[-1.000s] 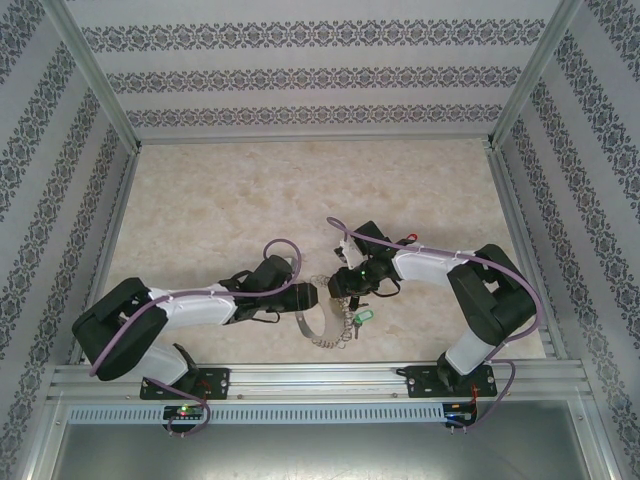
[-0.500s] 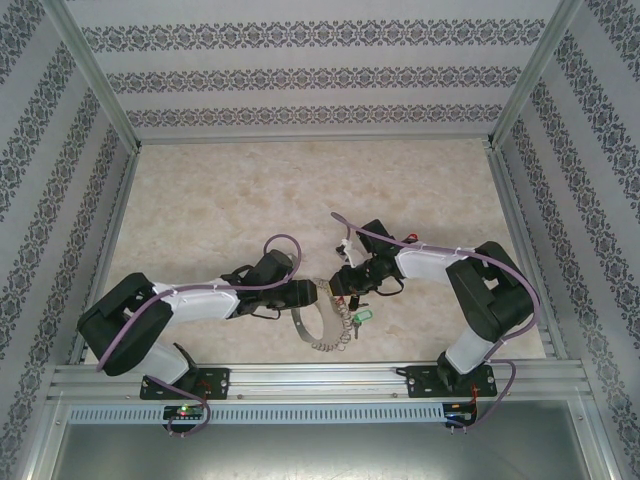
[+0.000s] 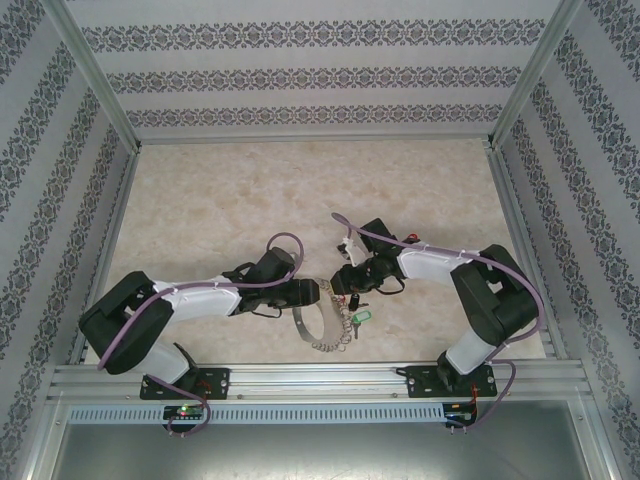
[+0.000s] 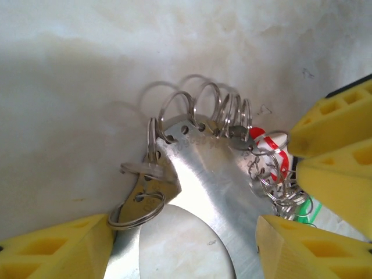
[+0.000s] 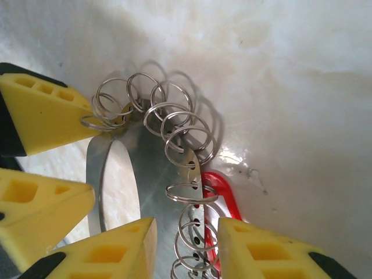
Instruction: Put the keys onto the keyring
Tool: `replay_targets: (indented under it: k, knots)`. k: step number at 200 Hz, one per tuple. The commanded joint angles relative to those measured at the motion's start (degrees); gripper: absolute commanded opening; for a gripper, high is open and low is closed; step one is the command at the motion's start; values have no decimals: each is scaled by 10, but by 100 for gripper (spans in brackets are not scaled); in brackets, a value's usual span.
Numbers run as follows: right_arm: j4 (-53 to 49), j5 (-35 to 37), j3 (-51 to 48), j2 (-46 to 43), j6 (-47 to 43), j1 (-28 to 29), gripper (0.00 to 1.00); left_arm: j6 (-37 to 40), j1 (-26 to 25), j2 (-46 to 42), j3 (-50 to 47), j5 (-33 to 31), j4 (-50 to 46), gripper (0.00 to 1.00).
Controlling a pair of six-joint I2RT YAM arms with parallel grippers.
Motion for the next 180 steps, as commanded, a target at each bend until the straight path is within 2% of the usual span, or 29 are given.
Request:
replay_targets:
  k: [1, 25, 36, 62, 100, 125, 180]
  knots:
    - [-22, 64, 17, -18, -21, 5, 37, 15, -2, -39, -6, -34, 4, 67]
    - [-30, 111, 34, -25, -43, 32, 41, -12, -2, -84, -42, -44, 10, 68]
    - [-43, 156, 47, -26, -63, 53, 43, -18, -2, -104, -54, -56, 5, 68]
    - [-61, 222, 71, -19, -102, 90, 49, -14, -2, -152, -64, -94, -34, 69]
    - [-81, 230, 105, 7, -161, 134, 62, 5, -1, -193, -60, -127, -79, 70]
    - [-108, 270, 131, 38, -189, 168, 64, 9, -1, -207, -61, -134, -91, 70]
    - [-127, 353, 156, 77, -206, 191, 66, 18, 0, -235, -67, -147, -108, 71]
